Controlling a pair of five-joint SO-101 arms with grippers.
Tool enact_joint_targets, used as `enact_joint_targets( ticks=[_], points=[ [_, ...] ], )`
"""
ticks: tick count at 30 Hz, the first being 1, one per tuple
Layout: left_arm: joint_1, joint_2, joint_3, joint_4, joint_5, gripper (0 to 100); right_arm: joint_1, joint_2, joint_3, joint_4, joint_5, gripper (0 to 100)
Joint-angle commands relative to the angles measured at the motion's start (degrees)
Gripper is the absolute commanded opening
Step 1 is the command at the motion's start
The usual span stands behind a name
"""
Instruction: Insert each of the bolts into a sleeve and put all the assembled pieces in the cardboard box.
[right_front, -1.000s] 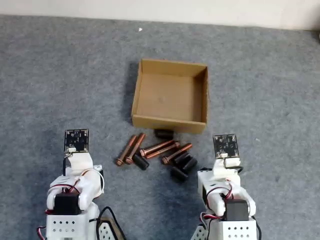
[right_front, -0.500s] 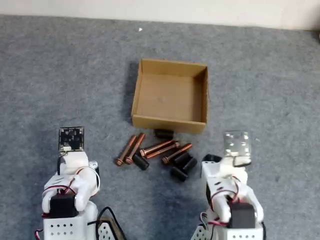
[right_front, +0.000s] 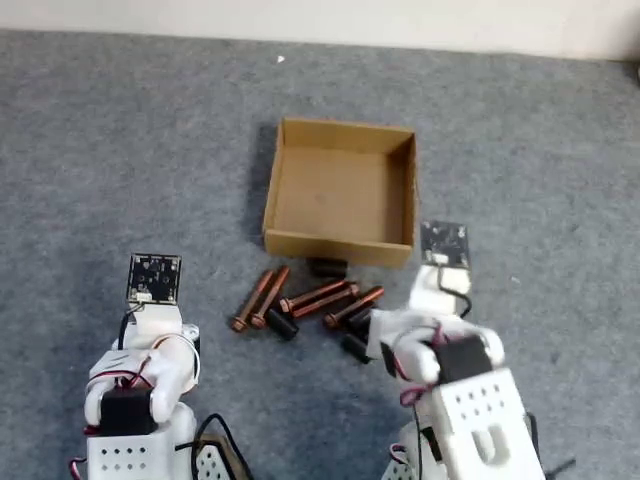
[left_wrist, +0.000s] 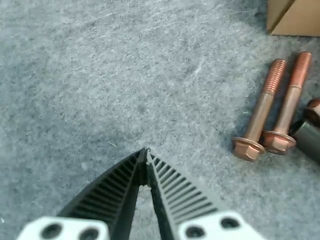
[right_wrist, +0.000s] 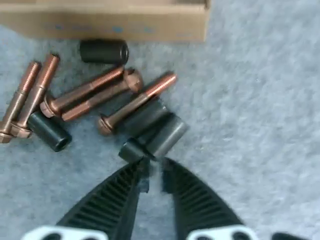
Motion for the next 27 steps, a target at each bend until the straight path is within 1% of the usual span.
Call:
enact_joint_targets(
  ticks=[1, 8, 14, 20, 27],
  points=[
    [0.84, -0.4, -1.27, 0.53, -0.88, 1, -1.19, 5.67, -2.77, -3.82, -5.01, 16.7],
    [0.84, -0.4, -0.22, 0.18, -0.88, 1, -1.45, 12.97, -1.45, -12.26, -8.79, 15.9],
    [0.84, -0.4, -0.13, 0.09, -0.88, 1, -1.45, 22.2, -0.92, -17.54, -8.97, 15.9],
    [0.84, -0.4, -0.13, 0.09, -0.88, 1, -1.45, 29.85, -0.92, -20.44, -8.97, 15.9],
    [0.84, -0.4, -0.04, 0.09, -0.88, 1, -1.45, 34.77, -1.36, -20.7, -8.97, 15.9]
  ],
)
